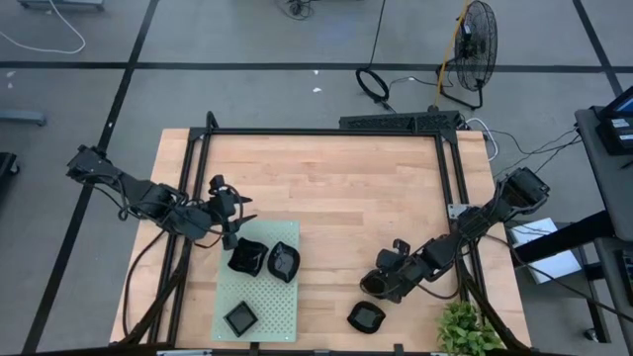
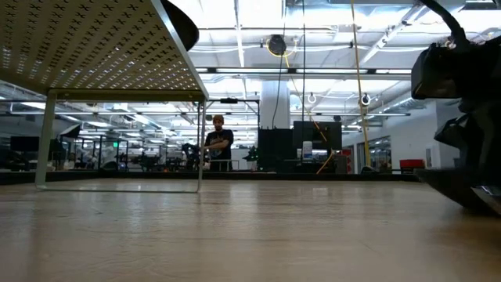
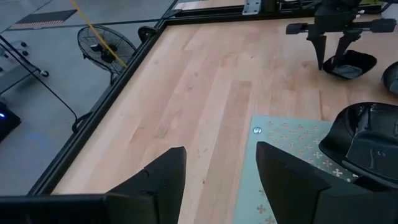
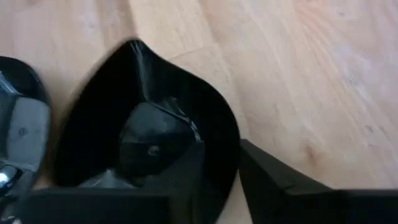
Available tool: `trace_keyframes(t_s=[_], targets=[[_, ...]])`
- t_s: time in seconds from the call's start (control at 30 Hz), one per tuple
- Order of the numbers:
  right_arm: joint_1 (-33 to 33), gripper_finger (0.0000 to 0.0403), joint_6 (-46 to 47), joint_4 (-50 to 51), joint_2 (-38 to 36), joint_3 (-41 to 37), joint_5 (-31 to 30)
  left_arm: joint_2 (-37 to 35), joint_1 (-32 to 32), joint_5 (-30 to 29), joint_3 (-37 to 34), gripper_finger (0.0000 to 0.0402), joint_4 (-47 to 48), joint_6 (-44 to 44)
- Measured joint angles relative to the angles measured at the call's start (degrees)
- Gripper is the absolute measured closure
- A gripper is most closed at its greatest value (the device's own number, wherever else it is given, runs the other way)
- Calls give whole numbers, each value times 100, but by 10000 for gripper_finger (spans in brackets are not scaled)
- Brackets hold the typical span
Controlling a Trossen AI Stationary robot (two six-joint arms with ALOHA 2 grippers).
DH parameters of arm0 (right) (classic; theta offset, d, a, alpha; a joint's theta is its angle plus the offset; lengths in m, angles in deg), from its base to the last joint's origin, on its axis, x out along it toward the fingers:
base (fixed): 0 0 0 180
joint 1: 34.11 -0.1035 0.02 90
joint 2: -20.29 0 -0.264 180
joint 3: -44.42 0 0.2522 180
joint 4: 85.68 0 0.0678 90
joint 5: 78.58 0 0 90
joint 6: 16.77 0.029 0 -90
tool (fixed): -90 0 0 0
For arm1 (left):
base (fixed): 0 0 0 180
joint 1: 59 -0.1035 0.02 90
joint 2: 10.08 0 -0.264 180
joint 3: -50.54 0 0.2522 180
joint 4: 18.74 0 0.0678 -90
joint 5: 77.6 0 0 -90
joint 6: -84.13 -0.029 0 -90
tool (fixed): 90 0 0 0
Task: Pick & Place Mini shaped plates
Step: Stack the leaf shaped plate on top of the other leaf shaped plates on the shelf
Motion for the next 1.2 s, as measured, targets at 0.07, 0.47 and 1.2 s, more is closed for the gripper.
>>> trace_keyframes(t_s=[0.07,0.47,1.2], targets=[[0,337,-91,-110,7,-1,32,0,0,0,0,201,-1,0],[89,401,-1565,-1290,-21,-1,-365,0,0,0,0,201,10,11],[2028,403,-4123,-3429,-72,3,-4638,166,-76,-146,0,201,-406,147]])
